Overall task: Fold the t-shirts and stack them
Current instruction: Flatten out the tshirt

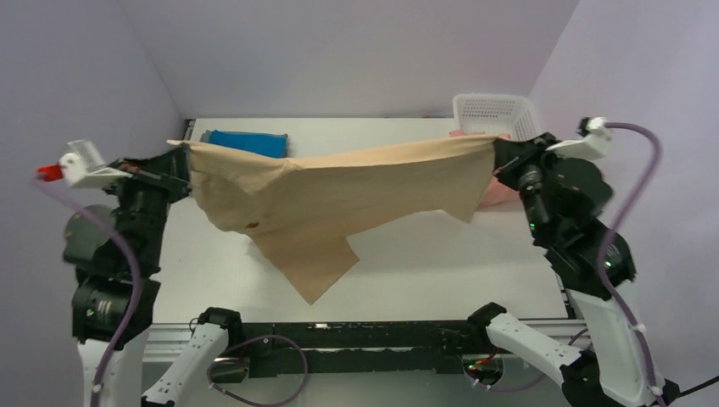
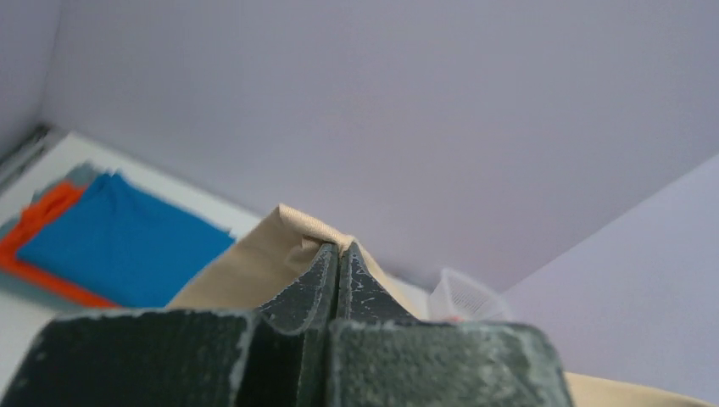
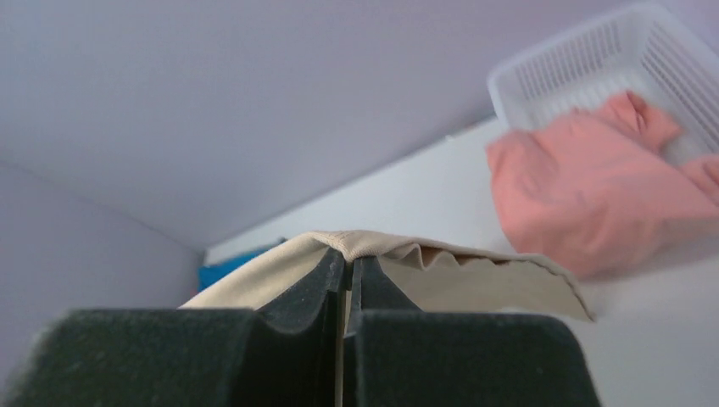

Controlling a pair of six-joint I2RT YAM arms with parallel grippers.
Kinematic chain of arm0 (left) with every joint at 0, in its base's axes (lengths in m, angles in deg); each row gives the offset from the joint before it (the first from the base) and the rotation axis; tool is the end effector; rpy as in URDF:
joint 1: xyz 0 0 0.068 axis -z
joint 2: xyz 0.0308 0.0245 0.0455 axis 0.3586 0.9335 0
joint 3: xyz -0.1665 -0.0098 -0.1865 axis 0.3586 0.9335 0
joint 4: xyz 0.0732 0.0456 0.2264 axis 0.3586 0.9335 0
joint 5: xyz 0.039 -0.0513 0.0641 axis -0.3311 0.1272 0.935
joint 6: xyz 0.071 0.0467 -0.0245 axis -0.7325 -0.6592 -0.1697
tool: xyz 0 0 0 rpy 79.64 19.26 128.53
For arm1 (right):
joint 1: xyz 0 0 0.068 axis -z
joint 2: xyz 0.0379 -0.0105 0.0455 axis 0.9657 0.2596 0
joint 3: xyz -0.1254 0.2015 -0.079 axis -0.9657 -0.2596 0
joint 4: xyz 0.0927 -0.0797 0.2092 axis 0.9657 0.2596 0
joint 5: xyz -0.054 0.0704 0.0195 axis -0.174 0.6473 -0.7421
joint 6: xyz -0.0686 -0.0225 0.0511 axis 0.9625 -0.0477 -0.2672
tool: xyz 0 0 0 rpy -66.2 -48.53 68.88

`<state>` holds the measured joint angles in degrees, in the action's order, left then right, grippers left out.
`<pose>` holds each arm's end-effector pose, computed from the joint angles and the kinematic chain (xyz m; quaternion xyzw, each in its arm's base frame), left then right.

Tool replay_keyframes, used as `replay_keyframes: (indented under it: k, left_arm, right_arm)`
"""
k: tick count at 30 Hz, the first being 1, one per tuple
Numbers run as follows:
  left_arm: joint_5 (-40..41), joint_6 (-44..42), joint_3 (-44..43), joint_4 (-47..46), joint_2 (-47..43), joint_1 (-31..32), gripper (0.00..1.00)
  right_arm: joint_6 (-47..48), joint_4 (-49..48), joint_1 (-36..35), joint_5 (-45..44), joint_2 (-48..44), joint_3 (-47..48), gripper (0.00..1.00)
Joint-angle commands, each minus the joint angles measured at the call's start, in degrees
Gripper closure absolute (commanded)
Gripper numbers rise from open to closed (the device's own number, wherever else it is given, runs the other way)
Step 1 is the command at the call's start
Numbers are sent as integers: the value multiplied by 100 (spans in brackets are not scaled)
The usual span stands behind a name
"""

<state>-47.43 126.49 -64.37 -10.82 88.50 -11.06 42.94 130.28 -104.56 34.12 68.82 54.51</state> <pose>0.1200 -0.0018 0.4654 -0.2454 0.6138 -0.2275 0.7151 0.1540 0.0391 0.4581 0.2230 0.7067 0.1687 0.6499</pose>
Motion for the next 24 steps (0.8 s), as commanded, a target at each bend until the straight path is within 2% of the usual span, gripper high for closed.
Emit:
replay_keyframes:
  k: [1,8,13,18,24]
  left_arm:
    - [-375,-588,-1063,-475,-83,-11,100]
    - [-1021,-1032,-2770,-355,69,-11,100]
    - [-1335,-1151,-3647,-394,359,-11,100]
    - [-1164,-1284,-3908,-312,770,-14,100]
    - [-669,-1650,-2983,-611,1511,-12,100]
  right_arm:
    - [642,80,17,358,-175,1055,100]
    - [914,634,19,1432,44,2721,100]
    - [914,311,16,1566,-142,2900,100]
    - [1148,189,12,845,-75,2744,100]
    - [1262,-165,20,-776,320,1771,100]
